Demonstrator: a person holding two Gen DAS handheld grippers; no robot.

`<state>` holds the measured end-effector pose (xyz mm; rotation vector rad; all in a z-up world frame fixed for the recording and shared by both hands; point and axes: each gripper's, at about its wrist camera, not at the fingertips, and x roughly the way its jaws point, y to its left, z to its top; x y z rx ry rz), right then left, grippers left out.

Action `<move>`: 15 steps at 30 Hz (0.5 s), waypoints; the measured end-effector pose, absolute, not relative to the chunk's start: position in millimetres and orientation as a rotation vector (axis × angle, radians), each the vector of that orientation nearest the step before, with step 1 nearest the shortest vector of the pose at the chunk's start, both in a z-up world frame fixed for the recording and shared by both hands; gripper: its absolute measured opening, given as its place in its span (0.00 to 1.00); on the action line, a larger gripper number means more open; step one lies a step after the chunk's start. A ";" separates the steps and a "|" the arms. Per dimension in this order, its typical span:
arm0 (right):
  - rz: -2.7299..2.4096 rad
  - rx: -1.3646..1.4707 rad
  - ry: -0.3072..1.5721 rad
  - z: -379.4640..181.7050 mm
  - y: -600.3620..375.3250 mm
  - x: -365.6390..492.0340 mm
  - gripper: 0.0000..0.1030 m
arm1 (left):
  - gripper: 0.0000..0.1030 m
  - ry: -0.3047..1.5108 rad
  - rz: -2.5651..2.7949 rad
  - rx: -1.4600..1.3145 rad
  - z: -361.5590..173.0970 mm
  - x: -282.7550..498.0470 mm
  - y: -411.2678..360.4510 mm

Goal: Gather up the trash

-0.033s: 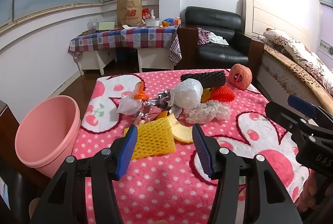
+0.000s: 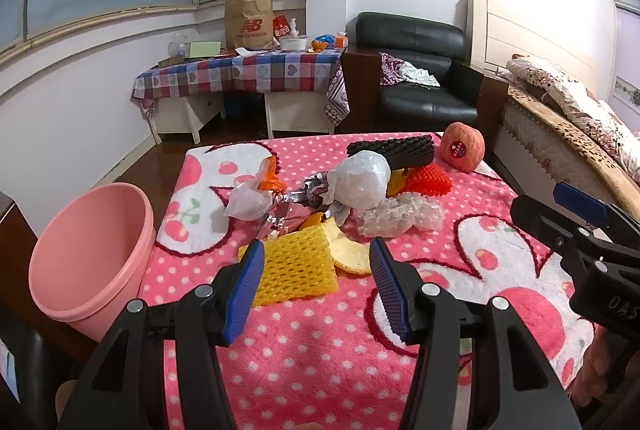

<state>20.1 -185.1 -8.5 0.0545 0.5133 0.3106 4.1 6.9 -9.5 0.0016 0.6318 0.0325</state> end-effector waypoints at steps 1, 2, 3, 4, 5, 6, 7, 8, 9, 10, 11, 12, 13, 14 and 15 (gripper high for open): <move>0.311 0.056 0.514 -9.3 -183.5 20.3 0.84 | 0.53 0.627 0.029 0.017 -9.9 3.1 7.3; 0.311 0.054 0.514 -8.5 -184.8 20.3 0.84 | 0.53 0.624 0.026 0.026 -10.1 2.6 7.8; 0.311 0.055 0.514 -8.5 -185.0 20.2 0.84 | 0.53 0.625 0.026 0.025 -10.1 2.8 8.1; 0.313 0.055 0.514 -8.7 -184.8 20.1 0.84 | 0.53 0.626 0.026 0.024 -10.2 3.0 8.3; 0.312 0.055 0.514 -8.7 -184.9 20.2 0.84 | 0.53 0.626 0.027 0.024 -10.4 2.8 8.4; 0.314 0.055 0.514 -9.8 -185.6 20.4 0.84 | 0.53 0.625 0.030 0.022 -10.6 2.4 9.3; 0.315 0.055 0.514 -10.1 -185.1 20.3 0.84 | 0.53 0.626 0.031 0.018 -11.2 1.9 10.6; 0.314 0.057 0.514 -9.9 -185.5 20.4 0.84 | 0.53 0.629 0.031 0.018 -11.8 1.0 11.2; 0.316 0.056 0.513 -10.7 -184.5 20.3 0.84 | 0.53 0.630 0.031 0.018 -12.2 -0.1 11.6; 0.314 0.056 0.514 -10.4 -184.7 20.6 0.84 | 0.53 0.631 0.032 0.018 -12.4 -0.8 11.6; 0.313 0.057 0.515 -9.8 -185.4 20.6 0.84 | 0.53 0.635 0.034 0.016 -13.4 0.2 11.1; 0.312 0.058 0.515 -9.7 -185.6 20.6 0.84 | 0.53 0.637 0.035 0.012 -14.0 0.5 11.1; 0.312 0.059 0.516 -9.9 -185.3 20.7 0.84 | 0.53 0.639 0.035 0.011 -14.7 0.7 10.5; 0.312 0.059 0.517 -10.2 -184.8 20.7 0.84 | 0.53 0.640 0.036 0.012 -14.9 0.9 10.4; 0.312 0.059 0.515 -9.9 -185.6 20.6 0.84 | 0.53 0.639 0.035 0.010 -14.9 0.8 10.7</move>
